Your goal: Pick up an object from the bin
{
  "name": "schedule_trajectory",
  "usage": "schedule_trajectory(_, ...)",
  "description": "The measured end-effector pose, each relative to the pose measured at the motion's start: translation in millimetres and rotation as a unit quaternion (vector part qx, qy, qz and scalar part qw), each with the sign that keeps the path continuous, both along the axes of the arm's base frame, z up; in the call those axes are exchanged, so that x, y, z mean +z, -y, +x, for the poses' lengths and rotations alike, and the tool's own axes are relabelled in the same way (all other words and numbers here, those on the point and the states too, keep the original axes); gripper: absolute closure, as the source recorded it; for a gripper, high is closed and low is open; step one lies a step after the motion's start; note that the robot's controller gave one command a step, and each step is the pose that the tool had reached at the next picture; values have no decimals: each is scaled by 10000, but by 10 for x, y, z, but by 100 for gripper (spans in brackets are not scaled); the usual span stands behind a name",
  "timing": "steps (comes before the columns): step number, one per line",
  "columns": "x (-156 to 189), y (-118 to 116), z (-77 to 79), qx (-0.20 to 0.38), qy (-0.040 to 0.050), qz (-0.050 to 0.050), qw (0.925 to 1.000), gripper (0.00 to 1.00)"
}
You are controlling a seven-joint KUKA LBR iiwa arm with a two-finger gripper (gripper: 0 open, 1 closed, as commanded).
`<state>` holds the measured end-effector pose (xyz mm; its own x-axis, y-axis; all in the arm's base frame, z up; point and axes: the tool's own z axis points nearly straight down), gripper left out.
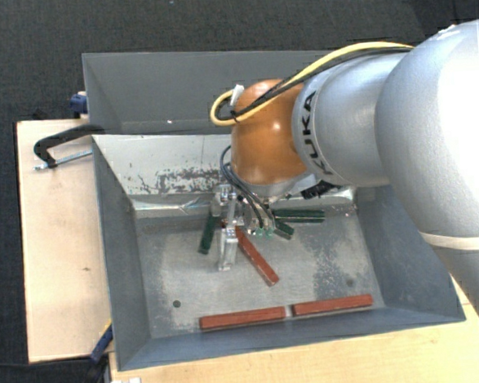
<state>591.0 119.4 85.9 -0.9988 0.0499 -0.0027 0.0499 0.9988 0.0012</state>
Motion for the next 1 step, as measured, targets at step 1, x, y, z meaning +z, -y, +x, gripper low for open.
schedule_trajectory(1,-59,-23,91,2860,46,2,9582,100)
